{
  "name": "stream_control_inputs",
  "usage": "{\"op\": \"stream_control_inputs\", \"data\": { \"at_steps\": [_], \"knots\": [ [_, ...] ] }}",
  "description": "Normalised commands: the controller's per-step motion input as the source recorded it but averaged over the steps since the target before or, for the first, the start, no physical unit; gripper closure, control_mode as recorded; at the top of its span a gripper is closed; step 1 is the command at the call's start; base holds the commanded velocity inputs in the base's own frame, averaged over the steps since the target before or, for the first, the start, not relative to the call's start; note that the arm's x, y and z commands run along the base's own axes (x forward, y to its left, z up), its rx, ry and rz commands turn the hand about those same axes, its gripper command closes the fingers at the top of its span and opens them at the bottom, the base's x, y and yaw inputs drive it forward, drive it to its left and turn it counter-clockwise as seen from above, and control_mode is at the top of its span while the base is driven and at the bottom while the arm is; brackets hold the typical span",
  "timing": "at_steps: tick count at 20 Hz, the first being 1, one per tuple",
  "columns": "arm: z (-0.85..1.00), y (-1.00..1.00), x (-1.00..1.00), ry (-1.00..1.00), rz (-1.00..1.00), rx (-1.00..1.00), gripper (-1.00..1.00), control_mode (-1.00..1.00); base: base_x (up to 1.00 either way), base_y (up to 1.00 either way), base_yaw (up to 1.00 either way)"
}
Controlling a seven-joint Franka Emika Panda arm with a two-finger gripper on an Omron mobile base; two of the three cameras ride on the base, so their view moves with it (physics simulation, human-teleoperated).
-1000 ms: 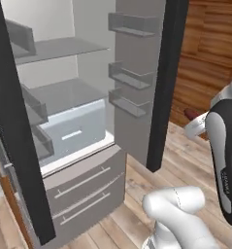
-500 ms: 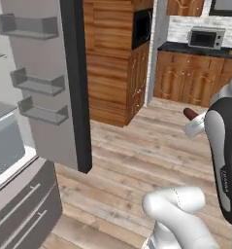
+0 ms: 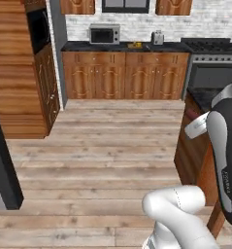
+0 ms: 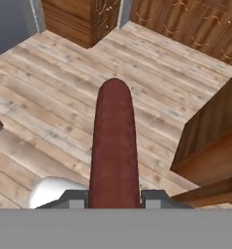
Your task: Retrieve the sausage and cheese from the fridge and place them on the cutting board on the counter.
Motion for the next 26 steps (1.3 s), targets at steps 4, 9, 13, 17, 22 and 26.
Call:
{"op": "stream_control_inputs", "data": {
  "at_steps": [4,9,13,17,22,26],
  "knots": [
    [0.0,0.0,0.0,0.0,0.0,0.0,1.0,1.0,0.96,0.26,-0.49],
    [0.0,0.0,0.0,0.0,0.0,0.0,1.0,1.0,1.0,0.44,-0.37],
    [0.0,0.0,0.0,0.0,0.0,0.0,1.0,1.0,1.0,0.48,-0.29],
    [0.0,0.0,0.0,0.0,0.0,0.0,1.0,1.0,1.0,0.46,-0.26],
    [0.0,0.0,0.0,0.0,0.0,0.0,1.0,1.0,1.0,0.6,-0.19],
    [0.0,0.0,0.0,0.0,0.0,0.0,1.0,1.0,1.0,0.54,-0.06]
  ]
}}
